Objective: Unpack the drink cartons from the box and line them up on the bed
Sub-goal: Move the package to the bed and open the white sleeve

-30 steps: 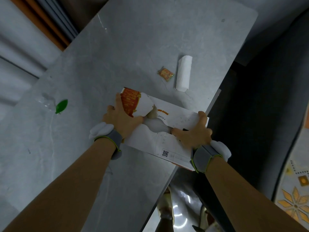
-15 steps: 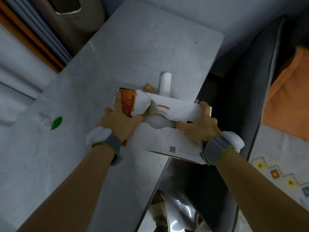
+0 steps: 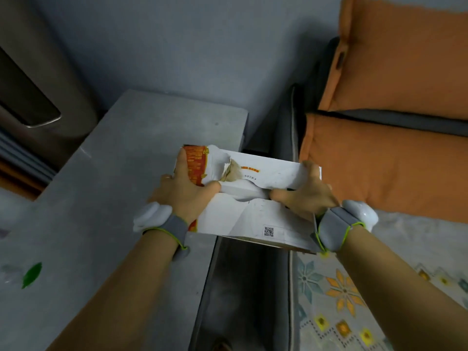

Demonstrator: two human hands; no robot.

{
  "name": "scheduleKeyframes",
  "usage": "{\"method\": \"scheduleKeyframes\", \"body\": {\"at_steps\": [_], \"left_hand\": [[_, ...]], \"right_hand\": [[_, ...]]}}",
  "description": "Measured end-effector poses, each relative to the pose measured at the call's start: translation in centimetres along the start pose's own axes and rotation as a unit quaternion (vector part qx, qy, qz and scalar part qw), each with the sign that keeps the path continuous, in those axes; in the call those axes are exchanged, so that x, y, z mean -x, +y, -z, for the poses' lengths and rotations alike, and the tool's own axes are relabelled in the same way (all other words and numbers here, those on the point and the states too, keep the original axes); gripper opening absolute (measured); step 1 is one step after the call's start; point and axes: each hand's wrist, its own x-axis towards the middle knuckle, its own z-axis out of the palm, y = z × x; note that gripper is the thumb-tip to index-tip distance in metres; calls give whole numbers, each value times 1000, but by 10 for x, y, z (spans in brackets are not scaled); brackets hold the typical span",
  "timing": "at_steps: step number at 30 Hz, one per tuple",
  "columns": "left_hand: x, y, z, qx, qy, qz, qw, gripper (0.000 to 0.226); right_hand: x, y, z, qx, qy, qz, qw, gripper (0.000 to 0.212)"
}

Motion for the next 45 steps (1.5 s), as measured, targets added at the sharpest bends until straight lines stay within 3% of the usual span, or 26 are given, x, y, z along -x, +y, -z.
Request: {"method": "scheduleKeyframes", "body": {"at_steps": [10,13,21,33,37,45], "left_hand": [[63,131,-78,26,-45,-71,996,95],[91,172,-116,61,-77,-66,993,96],[164,248,-236,-10,-81,-3,997,94],[200,245,-321,-32,-132,74,988,95],[197,232,-335,-42,-138,77,987,95],[186,207,-364,-66,-156,77,982,97]], "right_hand": [[-35,115,121,-32,-3,-39,999,99],[-51,165,158,-28,-5,-45,999,98],[-103,284,229,51,-19,-52,997,93],[-135,374,203,43,-55,-50,996,91],[-144,392,179,33,-101,-79,991,94],[-159,415,145,19,-103,-100,989,97]]}}
